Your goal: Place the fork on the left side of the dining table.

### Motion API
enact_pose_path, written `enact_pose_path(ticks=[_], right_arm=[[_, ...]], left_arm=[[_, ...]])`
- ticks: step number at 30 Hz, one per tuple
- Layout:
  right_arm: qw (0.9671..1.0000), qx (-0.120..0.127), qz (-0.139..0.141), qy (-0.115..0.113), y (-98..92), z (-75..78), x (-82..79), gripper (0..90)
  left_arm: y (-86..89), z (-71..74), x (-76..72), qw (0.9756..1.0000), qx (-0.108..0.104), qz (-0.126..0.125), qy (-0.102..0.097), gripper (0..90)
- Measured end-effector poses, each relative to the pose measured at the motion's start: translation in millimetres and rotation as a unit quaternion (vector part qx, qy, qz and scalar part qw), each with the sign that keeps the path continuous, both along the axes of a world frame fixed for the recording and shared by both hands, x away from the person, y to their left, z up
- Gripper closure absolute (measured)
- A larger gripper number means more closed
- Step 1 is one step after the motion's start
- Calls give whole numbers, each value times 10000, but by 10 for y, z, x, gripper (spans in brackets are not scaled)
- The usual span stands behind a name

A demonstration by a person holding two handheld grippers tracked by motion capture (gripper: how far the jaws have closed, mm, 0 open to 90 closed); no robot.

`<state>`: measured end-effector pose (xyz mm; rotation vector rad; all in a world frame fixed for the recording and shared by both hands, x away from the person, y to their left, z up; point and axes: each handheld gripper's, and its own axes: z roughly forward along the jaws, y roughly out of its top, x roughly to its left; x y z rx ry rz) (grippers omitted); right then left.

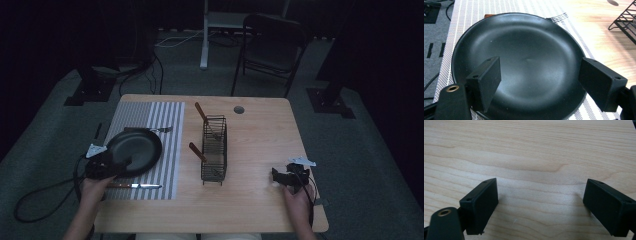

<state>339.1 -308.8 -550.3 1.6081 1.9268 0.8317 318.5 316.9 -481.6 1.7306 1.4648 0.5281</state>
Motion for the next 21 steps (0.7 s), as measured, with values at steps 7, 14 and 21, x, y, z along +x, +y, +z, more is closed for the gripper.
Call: enact_pose_path(ticks=[7,14,21], right_arm=[[10000,8,-3,3,1,1,0,123],[10000,3,-5,6,1,1,0,123],[10000,3,-4,6,1,1,0,123]], left_arm=[[0,6,-176,9999,-28,62,-86,188],[59,-61,-342,9998,-28,148,-125,188],[124,-164,-435,9994,-48,343,-92,188]])
